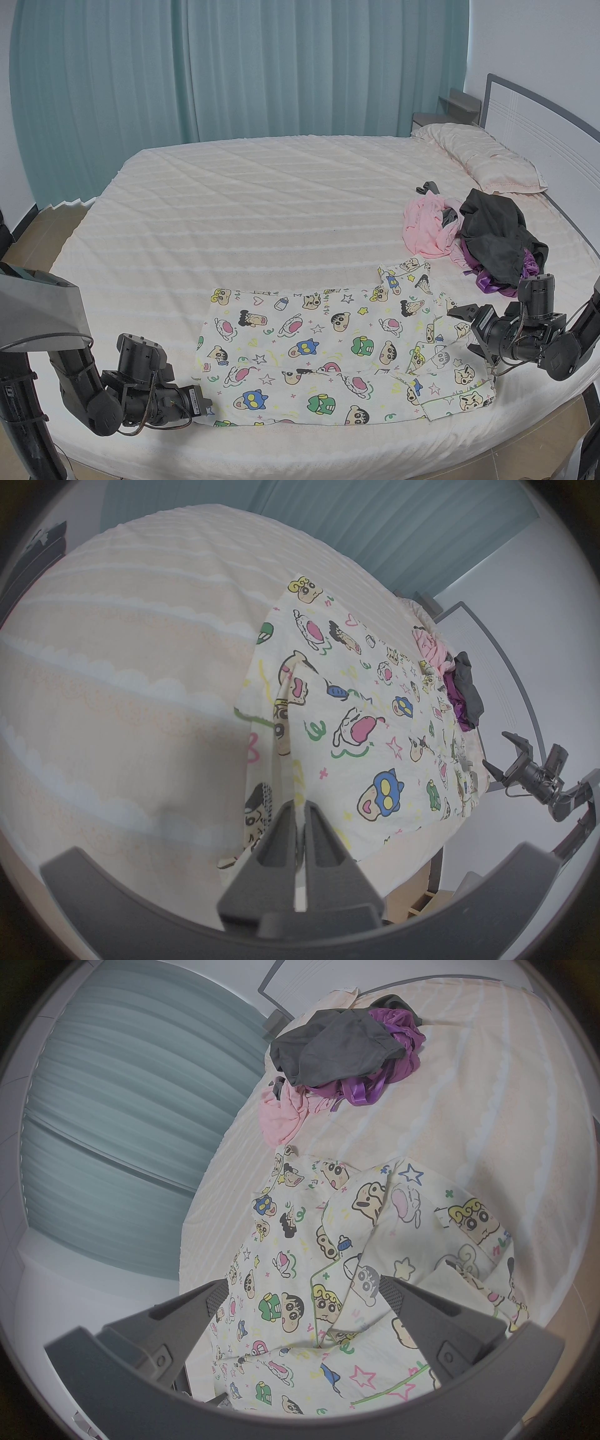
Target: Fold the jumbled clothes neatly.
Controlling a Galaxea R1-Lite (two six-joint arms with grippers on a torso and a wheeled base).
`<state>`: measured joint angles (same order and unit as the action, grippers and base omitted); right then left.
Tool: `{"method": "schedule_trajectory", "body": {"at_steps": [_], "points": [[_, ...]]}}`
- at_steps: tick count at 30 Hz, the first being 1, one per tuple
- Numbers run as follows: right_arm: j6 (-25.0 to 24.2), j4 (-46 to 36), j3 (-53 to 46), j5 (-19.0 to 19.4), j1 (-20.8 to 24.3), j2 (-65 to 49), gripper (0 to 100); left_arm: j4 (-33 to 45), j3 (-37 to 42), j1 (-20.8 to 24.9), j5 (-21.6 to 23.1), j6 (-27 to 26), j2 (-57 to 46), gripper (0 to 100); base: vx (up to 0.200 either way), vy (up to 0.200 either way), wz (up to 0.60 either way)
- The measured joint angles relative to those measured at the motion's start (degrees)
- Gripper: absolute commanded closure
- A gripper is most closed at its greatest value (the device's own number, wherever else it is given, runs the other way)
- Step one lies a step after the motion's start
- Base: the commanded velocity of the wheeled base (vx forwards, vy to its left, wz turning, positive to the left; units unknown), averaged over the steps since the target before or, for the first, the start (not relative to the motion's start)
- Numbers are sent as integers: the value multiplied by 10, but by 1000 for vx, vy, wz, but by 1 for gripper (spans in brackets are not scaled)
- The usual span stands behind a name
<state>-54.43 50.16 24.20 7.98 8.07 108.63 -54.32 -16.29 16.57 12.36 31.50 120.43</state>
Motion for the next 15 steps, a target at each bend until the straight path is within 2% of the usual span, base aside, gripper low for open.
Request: {"method": "schedule_trajectory", "body": {"at_steps": [11, 12, 15], "points": [[0, 0, 0, 0, -1, 1, 0, 4, 20, 3, -1, 0, -13, 100, 0, 0, 0], [0, 0, 0, 0, -1, 1, 0, 3, 20, 3, -1, 0, -13, 0, 0, 0, 0], [0, 0, 0, 0, -1, 2, 0, 4, 20, 3, -1, 0, -15, 0, 0, 0, 0]]}}
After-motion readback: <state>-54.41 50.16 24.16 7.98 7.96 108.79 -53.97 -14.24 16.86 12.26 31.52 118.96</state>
